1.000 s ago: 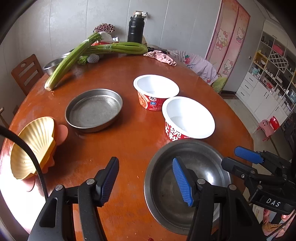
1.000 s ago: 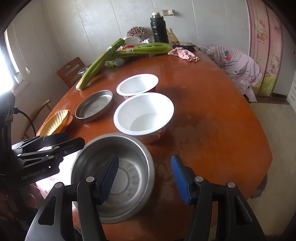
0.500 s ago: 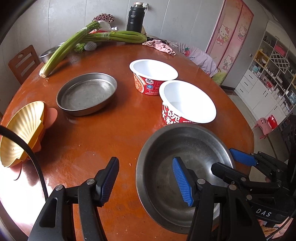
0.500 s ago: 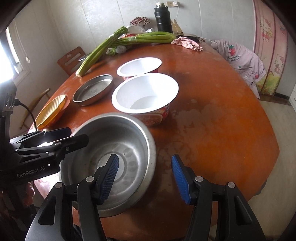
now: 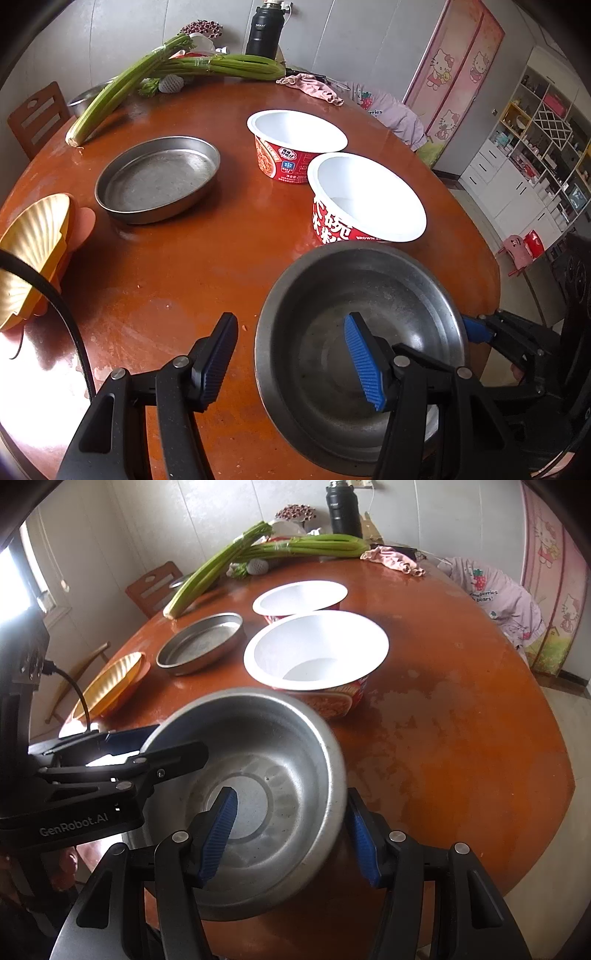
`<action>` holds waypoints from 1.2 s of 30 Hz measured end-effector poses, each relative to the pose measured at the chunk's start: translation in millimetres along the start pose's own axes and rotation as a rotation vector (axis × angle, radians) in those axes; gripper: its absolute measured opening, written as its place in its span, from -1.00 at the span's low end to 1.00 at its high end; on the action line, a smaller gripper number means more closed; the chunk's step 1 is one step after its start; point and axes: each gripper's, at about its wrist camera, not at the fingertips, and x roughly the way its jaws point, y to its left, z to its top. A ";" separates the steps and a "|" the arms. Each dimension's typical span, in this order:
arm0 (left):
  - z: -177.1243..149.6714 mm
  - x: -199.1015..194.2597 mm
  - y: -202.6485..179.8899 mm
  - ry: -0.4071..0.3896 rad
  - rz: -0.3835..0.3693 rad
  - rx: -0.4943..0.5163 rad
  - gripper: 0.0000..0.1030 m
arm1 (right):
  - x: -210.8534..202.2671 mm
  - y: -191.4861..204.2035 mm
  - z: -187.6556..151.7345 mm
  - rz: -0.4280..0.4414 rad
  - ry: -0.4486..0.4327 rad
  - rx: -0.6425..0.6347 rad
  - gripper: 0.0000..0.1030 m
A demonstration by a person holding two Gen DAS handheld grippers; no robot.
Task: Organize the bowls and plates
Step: 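Close the right gripper on the rim of the large steel bowl, then lift the steel bowl with the right gripper and carry it across the table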
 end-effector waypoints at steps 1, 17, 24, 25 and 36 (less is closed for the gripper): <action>0.2 1.1 0.4 0.003 0.000 0.000 0.16 | 1.2 2.1 -0.1 0.004 0.003 -0.006 0.17; -1.6 -6.8 19.7 0.000 0.001 -0.041 -0.27 | 3.4 28.2 8.0 -0.001 0.009 -0.058 0.17; -6.5 -24.5 33.9 -0.023 0.028 -0.067 -0.27 | 0.5 50.2 15.0 0.018 -0.011 -0.097 0.17; -7.2 -26.9 36.5 -0.027 0.033 -0.072 -0.27 | 1.0 52.9 16.4 0.021 -0.013 -0.100 0.17; -7.6 -34.7 60.0 -0.032 0.046 -0.092 -0.27 | 11.8 77.7 29.7 0.023 0.005 -0.136 0.17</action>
